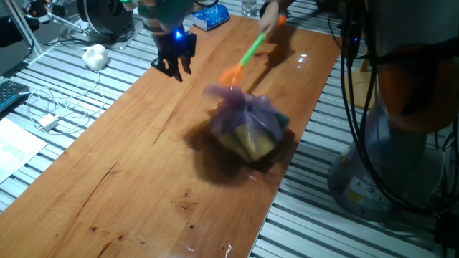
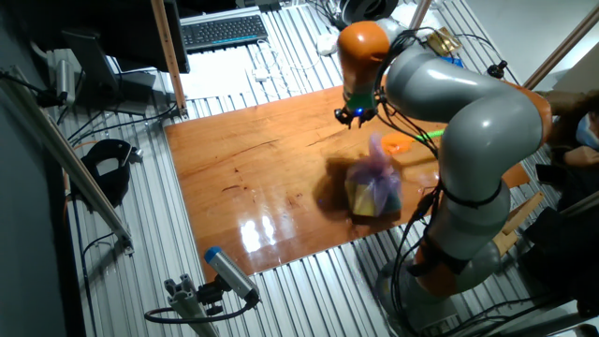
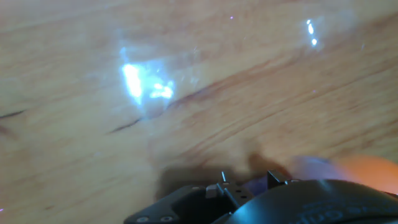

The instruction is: Pick up a bag of things

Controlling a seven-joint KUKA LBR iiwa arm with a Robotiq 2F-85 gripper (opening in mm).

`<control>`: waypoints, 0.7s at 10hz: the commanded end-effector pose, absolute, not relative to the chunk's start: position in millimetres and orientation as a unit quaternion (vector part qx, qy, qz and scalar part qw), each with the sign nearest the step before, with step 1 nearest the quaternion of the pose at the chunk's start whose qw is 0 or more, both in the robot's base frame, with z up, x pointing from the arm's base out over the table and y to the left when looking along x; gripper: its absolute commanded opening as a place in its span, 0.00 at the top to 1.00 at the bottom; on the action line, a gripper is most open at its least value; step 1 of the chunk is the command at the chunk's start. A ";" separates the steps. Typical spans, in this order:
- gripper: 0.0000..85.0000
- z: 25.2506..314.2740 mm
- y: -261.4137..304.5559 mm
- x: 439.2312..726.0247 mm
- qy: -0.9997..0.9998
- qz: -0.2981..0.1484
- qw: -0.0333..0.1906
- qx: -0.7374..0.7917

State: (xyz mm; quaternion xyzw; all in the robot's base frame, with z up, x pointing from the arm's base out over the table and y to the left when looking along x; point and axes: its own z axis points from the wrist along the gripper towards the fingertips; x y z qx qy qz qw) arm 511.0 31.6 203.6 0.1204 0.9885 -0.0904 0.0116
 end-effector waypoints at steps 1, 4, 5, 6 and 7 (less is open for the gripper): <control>0.40 203.4 30.2 508.2 0.989 -0.090 0.012 0.120; 0.60 204.6 15.3 499.6 0.991 -0.076 0.012 0.110; 0.60 200.8 7.7 498.3 0.991 -0.070 0.025 0.108; 0.40 194.9 2.8 499.8 0.991 -0.071 0.039 0.104; 0.40 189.7 -0.2 504.0 0.991 -0.072 0.046 0.102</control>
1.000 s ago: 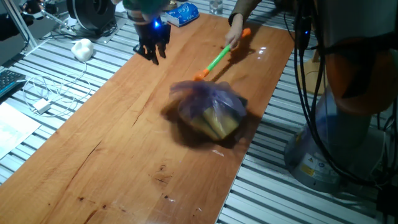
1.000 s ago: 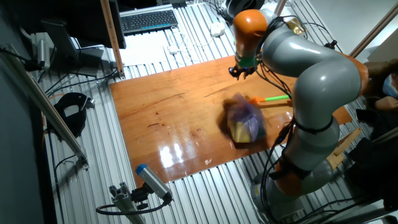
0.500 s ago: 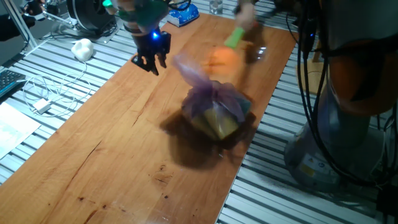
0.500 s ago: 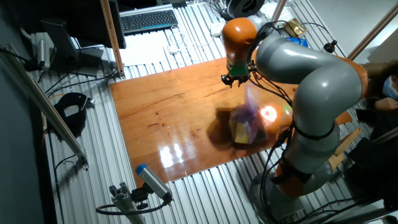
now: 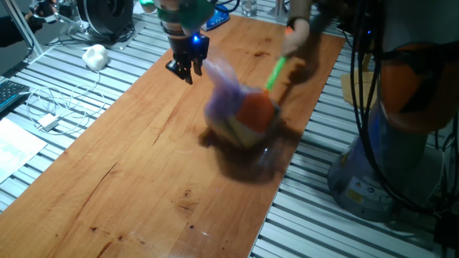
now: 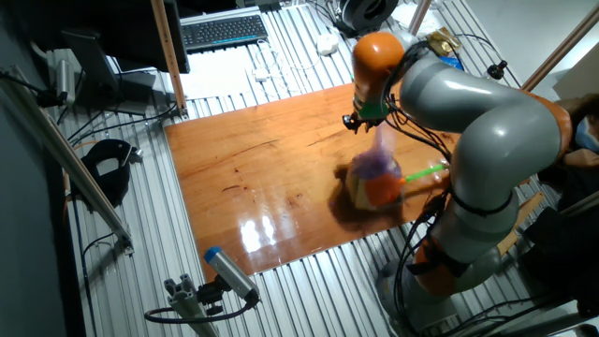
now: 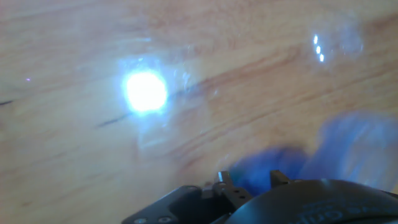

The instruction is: Pick up a bag of things

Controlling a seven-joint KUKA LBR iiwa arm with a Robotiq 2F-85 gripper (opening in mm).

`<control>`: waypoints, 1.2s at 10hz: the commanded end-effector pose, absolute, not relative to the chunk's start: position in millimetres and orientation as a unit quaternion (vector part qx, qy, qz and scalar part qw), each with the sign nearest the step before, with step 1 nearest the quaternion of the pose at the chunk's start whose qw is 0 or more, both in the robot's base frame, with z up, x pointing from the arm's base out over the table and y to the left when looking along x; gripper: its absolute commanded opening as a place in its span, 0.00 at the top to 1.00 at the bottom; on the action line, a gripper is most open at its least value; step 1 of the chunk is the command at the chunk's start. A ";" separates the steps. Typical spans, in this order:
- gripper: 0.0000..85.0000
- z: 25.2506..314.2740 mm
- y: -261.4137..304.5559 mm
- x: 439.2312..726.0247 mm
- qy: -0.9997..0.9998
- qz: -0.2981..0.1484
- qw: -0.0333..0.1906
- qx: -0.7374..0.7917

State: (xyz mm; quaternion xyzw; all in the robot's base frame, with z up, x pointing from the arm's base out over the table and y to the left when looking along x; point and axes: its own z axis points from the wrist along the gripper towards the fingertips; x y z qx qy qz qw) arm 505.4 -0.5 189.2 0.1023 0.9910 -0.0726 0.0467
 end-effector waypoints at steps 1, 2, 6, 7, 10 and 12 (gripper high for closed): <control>0.40 187.1 -3.0 510.2 0.991 -0.075 0.050 0.102; 0.40 187.6 -9.5 519.7 0.991 -0.075 0.049 0.097; 0.40 192.5 -64.2 550.7 0.996 -0.063 0.035 0.060; 0.40 191.4 -75.8 552.9 0.996 -0.065 0.034 0.057; 0.40 183.0 -108.6 555.7 0.996 -0.073 0.041 0.039; 0.40 179.9 -131.2 555.2 0.997 -0.068 0.041 0.027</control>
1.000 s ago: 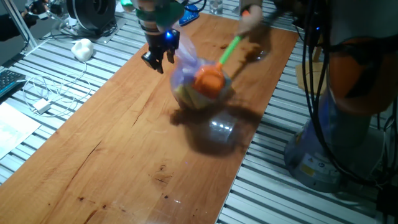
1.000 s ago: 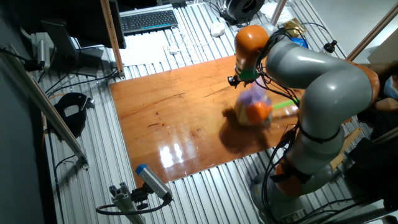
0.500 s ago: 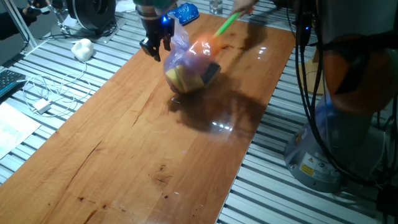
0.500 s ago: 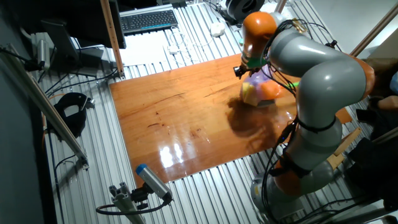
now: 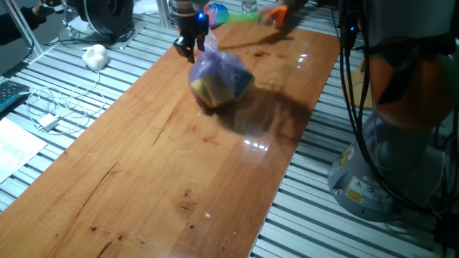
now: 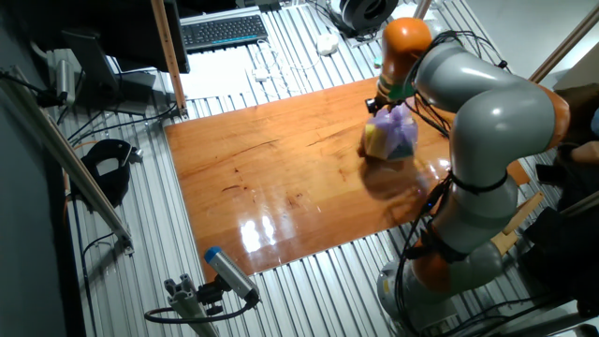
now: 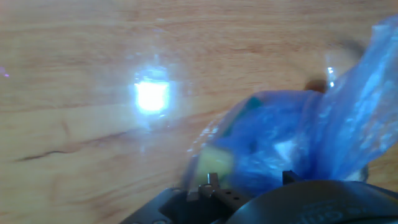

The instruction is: Pick up a bag of things

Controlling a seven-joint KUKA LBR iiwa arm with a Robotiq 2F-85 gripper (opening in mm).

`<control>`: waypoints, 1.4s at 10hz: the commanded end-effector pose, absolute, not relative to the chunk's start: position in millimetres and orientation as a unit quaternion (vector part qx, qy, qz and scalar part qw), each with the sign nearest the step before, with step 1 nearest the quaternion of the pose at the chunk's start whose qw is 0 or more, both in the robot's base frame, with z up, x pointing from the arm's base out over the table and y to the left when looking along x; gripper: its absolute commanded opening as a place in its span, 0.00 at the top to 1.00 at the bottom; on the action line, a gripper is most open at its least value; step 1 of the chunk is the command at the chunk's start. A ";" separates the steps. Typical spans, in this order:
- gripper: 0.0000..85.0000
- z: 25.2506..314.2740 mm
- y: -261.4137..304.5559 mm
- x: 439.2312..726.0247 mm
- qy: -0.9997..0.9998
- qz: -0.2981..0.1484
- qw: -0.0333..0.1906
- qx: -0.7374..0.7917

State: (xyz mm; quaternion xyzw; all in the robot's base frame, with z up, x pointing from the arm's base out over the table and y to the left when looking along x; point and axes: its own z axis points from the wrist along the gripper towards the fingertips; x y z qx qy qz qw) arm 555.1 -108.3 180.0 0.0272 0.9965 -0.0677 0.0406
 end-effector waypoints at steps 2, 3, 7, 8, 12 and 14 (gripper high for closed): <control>0.40 177.5 -154.2 554.8 0.998 -0.055 0.041 0.016; 0.40 174.8 -161.7 555.5 0.998 -0.052 0.041 0.014; 0.40 164.3 -173.6 559.0 0.998 -0.039 0.046 0.005; 0.40 165.2 -172.0 559.2 0.998 -0.037 0.045 0.005; 0.40 162.6 -163.6 554.4 0.998 -0.034 0.044 0.011; 0.40 162.3 -148.5 544.9 0.998 -0.037 0.044 0.023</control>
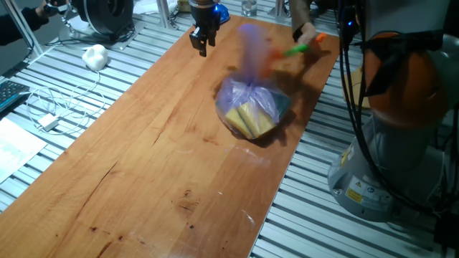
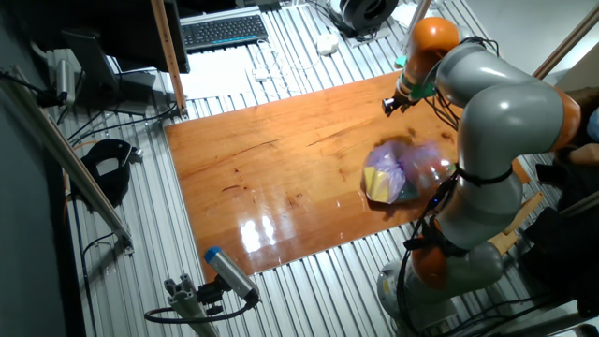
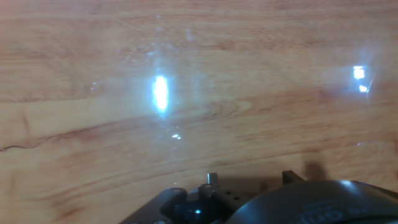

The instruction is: Pick up a bag of things

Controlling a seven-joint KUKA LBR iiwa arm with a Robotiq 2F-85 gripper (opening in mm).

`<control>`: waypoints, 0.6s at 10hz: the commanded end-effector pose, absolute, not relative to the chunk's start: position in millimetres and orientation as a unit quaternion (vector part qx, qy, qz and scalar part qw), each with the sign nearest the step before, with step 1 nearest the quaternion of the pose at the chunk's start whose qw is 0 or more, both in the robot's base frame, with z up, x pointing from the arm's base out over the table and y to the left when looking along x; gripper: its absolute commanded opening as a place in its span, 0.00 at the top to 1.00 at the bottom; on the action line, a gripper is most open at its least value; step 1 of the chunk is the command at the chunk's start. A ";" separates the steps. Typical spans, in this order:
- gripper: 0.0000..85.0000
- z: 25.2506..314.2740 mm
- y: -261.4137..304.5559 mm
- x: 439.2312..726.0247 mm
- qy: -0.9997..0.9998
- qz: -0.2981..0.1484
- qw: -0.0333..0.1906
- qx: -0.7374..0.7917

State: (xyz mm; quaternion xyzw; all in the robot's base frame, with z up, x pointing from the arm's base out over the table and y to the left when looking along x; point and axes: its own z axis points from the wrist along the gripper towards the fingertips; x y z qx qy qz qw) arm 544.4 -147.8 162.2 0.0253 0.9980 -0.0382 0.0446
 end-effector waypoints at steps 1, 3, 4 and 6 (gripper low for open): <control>0.40 161.6 -141.4 541.2 0.998 -0.041 0.047 0.030; 0.40 161.8 -131.3 536.7 0.997 -0.044 0.049 0.039; 0.40 161.8 -124.5 534.9 0.997 -0.047 0.051 0.046; 0.40 161.6 -117.4 533.7 0.996 -0.055 0.056 0.053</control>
